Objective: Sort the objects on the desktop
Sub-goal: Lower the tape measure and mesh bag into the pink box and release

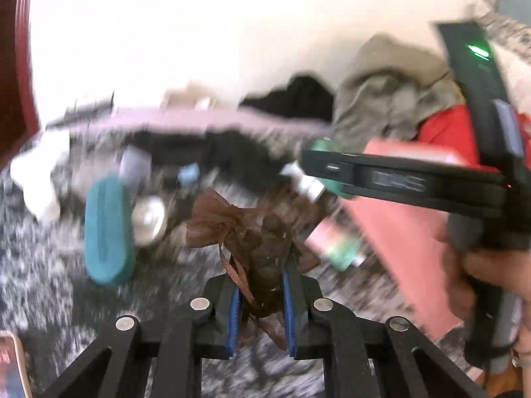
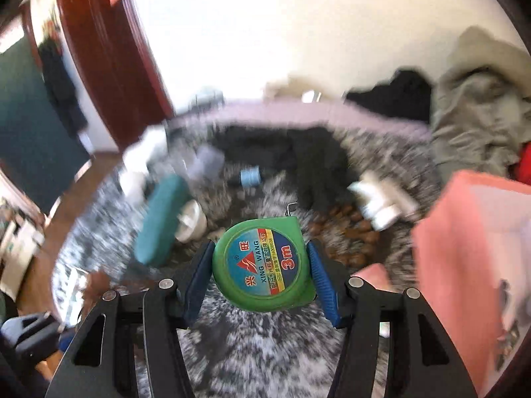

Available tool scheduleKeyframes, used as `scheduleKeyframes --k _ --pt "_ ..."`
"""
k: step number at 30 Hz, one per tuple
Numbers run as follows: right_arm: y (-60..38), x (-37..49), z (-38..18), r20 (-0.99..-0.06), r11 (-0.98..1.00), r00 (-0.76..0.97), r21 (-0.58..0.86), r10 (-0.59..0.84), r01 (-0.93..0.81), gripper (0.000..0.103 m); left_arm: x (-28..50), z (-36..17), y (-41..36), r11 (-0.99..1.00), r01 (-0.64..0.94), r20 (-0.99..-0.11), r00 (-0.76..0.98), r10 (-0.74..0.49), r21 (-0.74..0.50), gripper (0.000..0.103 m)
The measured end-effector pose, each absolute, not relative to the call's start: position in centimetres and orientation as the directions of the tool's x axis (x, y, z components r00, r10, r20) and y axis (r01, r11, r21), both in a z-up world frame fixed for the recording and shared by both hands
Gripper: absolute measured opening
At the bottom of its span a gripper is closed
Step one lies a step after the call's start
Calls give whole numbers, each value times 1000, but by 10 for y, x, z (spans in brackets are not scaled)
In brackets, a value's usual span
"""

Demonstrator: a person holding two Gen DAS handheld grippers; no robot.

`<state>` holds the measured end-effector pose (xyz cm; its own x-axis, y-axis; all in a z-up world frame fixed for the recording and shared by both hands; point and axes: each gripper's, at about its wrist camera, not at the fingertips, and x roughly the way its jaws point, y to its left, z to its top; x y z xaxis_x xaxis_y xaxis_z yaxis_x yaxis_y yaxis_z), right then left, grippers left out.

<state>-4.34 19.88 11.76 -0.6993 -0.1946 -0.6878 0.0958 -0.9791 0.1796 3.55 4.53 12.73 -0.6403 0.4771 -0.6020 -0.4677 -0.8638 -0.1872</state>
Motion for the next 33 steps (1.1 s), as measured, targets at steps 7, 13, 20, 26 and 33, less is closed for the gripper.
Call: scheduleKeyframes --k 7,13,20,26,33 --pt "273 66 209 -491 -979 -867 205 -86 -19 60 68 178 111 -767 -618 -478 -629 613 -171 15" --pt "337 100 214 -490 -966 -871 200 44 -161 60 86 178 198 -677 -717 -485 -539 689 -165 15" --pt "411 132 211 -508 -927 -840 190 189 -324 60 84 150 290 -614 -764 -547 -434 716 -198 15" --pt "462 136 187 -565 -895 -783 165 258 -414 60 75 119 341 -611 -771 -614 -398 682 -178 15" --pt "494 106 153 -641 -884 -721 139 264 -447 60 63 94 356 -656 -744 -674 -422 606 -125 15"
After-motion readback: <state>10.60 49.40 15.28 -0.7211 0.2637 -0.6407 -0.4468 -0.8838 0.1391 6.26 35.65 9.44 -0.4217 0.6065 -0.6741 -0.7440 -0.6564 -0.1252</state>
